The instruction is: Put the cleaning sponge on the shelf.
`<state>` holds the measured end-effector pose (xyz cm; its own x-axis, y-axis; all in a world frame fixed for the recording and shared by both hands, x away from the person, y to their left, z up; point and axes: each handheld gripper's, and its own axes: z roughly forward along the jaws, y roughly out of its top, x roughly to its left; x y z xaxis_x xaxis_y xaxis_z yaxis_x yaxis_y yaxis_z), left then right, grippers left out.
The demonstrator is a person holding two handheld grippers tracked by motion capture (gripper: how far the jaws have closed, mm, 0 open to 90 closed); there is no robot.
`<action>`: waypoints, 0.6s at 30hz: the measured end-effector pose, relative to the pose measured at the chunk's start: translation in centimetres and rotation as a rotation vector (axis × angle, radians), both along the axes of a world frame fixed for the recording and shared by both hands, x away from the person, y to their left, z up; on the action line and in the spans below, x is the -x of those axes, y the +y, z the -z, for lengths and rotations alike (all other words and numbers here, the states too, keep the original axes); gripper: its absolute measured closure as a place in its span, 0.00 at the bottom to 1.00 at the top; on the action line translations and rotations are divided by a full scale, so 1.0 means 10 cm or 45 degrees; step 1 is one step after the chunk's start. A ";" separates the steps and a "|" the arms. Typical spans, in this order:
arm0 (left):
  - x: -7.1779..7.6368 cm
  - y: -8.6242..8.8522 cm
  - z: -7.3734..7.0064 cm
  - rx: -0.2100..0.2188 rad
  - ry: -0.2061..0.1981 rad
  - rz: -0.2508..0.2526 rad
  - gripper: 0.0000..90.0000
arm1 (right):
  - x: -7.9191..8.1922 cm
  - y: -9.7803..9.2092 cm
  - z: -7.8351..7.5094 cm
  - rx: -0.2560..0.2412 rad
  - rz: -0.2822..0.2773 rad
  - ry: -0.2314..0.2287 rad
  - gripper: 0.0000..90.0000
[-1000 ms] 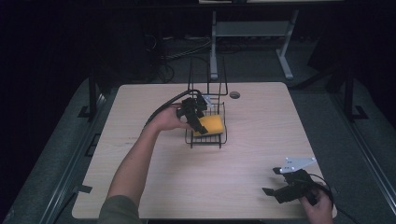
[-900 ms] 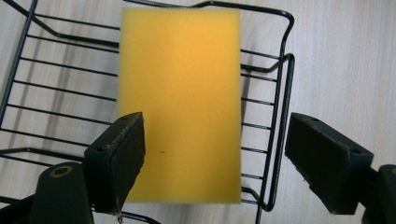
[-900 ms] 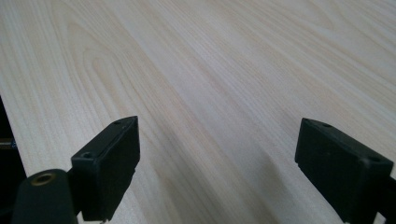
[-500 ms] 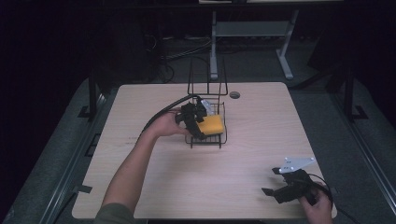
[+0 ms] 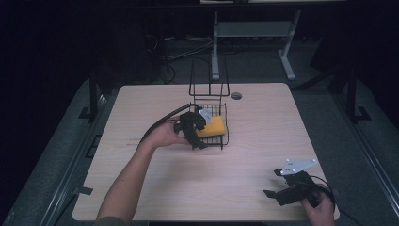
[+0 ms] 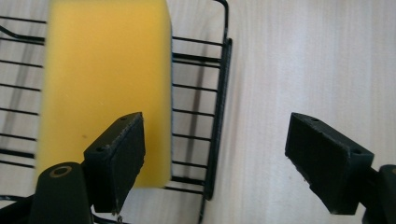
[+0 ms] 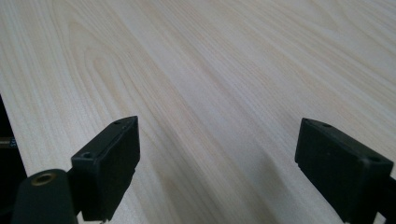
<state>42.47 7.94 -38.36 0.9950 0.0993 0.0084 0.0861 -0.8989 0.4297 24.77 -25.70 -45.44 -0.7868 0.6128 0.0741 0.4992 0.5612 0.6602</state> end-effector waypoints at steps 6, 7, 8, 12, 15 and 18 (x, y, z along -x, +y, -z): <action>0.09 0.07 0.00 0.015 -0.009 -0.003 0.22 | 0.00 0.01 0.00 0.010 0.000 0.000 0.15; 0.11 0.08 0.00 0.015 -0.012 0.002 0.22 | 0.00 0.01 0.00 0.012 -0.001 0.001 0.15; 0.12 0.08 0.00 0.019 -0.012 0.005 0.22 | 0.00 0.01 0.00 0.013 -0.001 0.002 0.15; 0.19 0.10 0.01 0.030 -0.014 0.002 0.22 | 0.00 0.01 0.01 0.015 -0.002 0.002 0.15; 0.23 0.11 0.02 0.027 -0.011 0.001 0.21 | 0.01 0.01 0.00 0.014 0.000 0.004 0.15; 0.28 0.11 0.03 0.036 -0.011 -0.001 0.20 | 0.02 0.01 0.01 0.010 0.003 -0.004 0.15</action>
